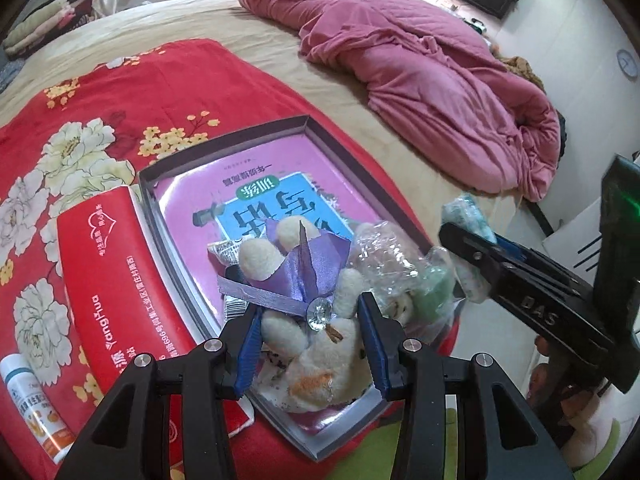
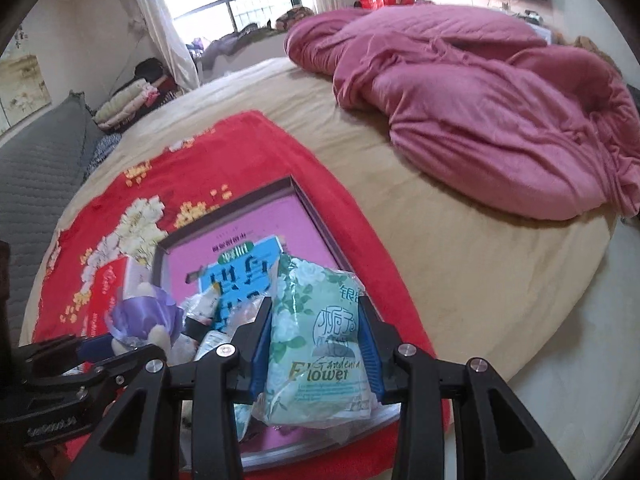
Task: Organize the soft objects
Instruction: 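Carry the plush bear and tissue packet over the book tray, then open both tools to drop the bear and tissue packet onto the tray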
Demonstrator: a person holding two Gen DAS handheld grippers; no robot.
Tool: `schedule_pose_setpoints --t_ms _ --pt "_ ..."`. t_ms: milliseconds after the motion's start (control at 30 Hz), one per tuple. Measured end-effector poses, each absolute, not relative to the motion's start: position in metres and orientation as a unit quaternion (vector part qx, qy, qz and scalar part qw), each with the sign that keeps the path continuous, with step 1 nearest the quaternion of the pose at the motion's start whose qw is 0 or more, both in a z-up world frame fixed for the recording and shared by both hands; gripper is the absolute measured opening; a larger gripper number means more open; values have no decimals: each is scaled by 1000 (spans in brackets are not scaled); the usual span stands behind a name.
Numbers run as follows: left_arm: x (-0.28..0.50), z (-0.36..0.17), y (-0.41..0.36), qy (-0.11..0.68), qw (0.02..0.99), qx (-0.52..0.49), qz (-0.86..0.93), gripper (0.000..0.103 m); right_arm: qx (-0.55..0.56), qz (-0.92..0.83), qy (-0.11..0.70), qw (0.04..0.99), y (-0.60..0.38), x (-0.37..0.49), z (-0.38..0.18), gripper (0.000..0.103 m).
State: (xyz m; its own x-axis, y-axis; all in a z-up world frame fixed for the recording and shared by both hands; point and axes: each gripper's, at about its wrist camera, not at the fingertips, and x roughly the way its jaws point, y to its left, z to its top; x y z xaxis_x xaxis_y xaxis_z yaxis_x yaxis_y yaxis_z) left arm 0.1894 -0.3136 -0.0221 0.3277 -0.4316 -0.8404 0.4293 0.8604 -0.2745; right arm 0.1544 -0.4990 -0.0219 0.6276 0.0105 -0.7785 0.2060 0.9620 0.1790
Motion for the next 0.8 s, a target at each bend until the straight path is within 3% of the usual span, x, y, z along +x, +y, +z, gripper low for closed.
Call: schedule_pose_setpoints --t_ms 433,700,800 --pt "199 -39 -316 526 810 -1 -260 48 128 -39 445 885 -496 175 -47 44" --pt "201 -42 -316 525 810 -1 -262 51 126 -21 427 895 -487 171 -34 64" --pt "200 -41 -317 524 810 0 -266 53 126 -20 419 899 -487 167 -27 66"
